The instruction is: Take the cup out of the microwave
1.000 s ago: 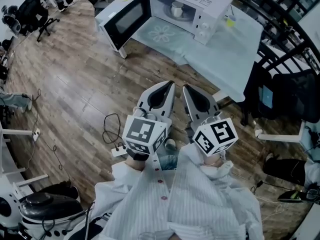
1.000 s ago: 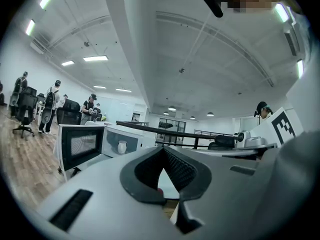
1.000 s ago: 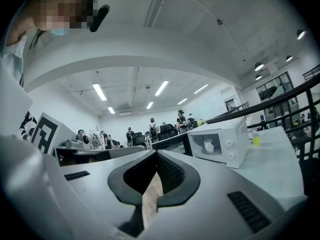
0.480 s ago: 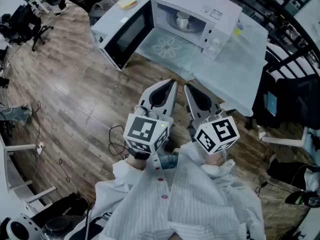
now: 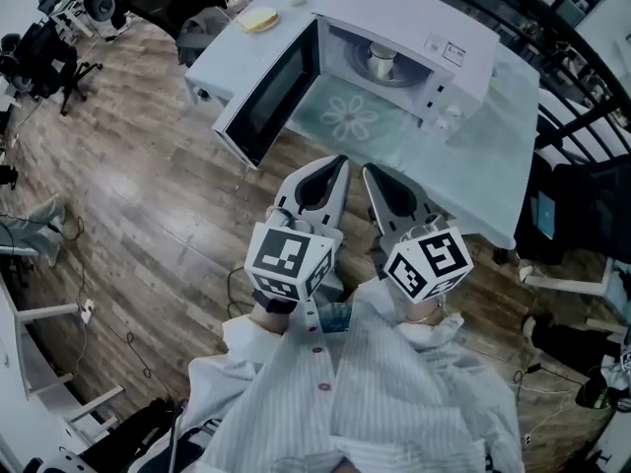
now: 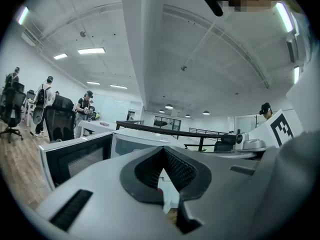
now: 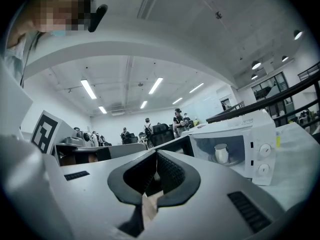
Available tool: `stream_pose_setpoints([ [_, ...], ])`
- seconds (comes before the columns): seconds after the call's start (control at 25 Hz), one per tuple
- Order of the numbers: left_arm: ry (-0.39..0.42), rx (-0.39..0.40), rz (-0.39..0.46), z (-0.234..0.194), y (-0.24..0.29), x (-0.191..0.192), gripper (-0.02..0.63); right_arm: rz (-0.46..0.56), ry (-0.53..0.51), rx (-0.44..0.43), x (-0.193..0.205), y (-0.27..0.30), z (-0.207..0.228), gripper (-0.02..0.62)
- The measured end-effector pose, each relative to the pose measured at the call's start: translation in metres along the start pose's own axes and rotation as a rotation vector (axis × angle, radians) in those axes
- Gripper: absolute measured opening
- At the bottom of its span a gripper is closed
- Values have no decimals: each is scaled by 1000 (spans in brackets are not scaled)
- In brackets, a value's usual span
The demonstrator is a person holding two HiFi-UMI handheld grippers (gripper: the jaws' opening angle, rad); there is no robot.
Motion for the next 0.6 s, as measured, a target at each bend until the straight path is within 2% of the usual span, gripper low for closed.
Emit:
stream_pose_setpoints([
  [0.28, -9, 29, -21, -22, 1, 1, 9, -4, 11, 30, 2, 19, -8, 35],
  [0.6, -26, 51, -40, -33, 17, 9, 9, -21, 24, 64, 9, 32, 7, 35],
])
Point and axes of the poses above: the fingertips, and each gripper's own axes: y forward along the fingers, z to its right, x out of its underside, the point moved 2 cm from there along -y, backward along the fingers, and after that the axes turned 1 degree about z, right-handed, at the moved point
